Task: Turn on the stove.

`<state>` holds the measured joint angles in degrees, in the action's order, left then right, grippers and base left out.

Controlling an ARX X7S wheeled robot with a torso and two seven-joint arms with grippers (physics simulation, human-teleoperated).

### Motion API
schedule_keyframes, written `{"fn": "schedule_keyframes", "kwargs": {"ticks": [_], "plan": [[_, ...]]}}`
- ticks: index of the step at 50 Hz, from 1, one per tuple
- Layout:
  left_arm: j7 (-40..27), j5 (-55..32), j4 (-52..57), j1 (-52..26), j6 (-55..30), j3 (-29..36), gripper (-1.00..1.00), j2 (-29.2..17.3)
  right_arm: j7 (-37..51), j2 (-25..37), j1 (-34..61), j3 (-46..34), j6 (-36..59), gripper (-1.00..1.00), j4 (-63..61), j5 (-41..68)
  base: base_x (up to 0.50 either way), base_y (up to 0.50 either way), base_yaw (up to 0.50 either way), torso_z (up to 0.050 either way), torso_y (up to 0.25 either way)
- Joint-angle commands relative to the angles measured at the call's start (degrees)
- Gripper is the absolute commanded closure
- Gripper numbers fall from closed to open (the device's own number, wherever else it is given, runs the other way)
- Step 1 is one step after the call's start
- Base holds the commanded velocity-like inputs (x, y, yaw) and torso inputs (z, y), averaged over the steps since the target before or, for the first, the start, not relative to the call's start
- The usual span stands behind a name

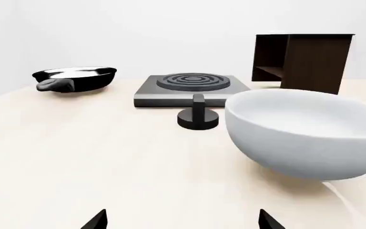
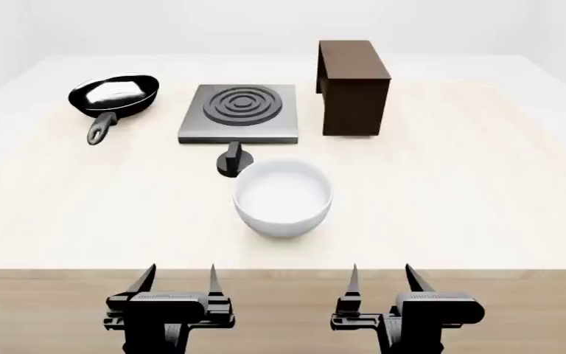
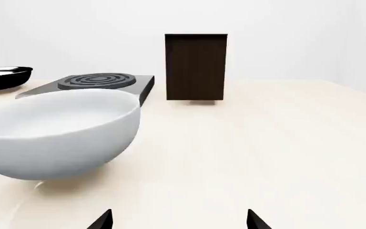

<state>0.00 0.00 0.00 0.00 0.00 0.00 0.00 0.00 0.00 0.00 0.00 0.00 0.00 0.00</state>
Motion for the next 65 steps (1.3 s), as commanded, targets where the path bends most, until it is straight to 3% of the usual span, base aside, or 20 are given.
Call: {"fn": "schedule_keyframes", "kwargs": {"ticks": [1,46,65], "plan": [[-5.18,-4.59,-0.41,-0.16,0.69,5.23,-1.00,-4.59,0.72,0.58,0.16,-0.72,-0.43,-1.00,0.58,0.59,0.00,0.00,0.00,0.000,0.000],[-7.57,-7.17,-0.56,-1.07,-0.69,8.72,-1.00,-7.07,6.31,5.47,-0.32,-6.29,1.76,-1.00,-2.42,4.99,0.00,0.06,0.00,0.000,0.000],[-10.78,-2.61,5.00,2.68,9.22,10.70,-1.00,-8.63,7.34,6.67,-0.57,-7.64,1.54,-1.00,-3.13,6.24,0.00,0.16,0.00,0.000,0.000]]}}
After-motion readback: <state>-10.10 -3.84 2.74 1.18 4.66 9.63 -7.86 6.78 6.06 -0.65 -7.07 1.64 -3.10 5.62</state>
